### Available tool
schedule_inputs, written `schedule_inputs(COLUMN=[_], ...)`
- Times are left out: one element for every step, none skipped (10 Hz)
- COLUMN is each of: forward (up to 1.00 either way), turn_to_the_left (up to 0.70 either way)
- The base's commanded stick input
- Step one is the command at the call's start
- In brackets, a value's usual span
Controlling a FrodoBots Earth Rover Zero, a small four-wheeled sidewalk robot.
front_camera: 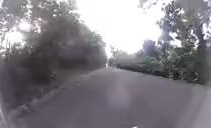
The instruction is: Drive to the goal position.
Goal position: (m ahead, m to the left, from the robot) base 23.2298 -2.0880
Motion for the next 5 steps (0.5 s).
schedule_inputs(forward=[0.7,0.7,0.7,0.7,0.7], turn_to_the_left=[0.0,0.0,0.0,0.0,0.0])
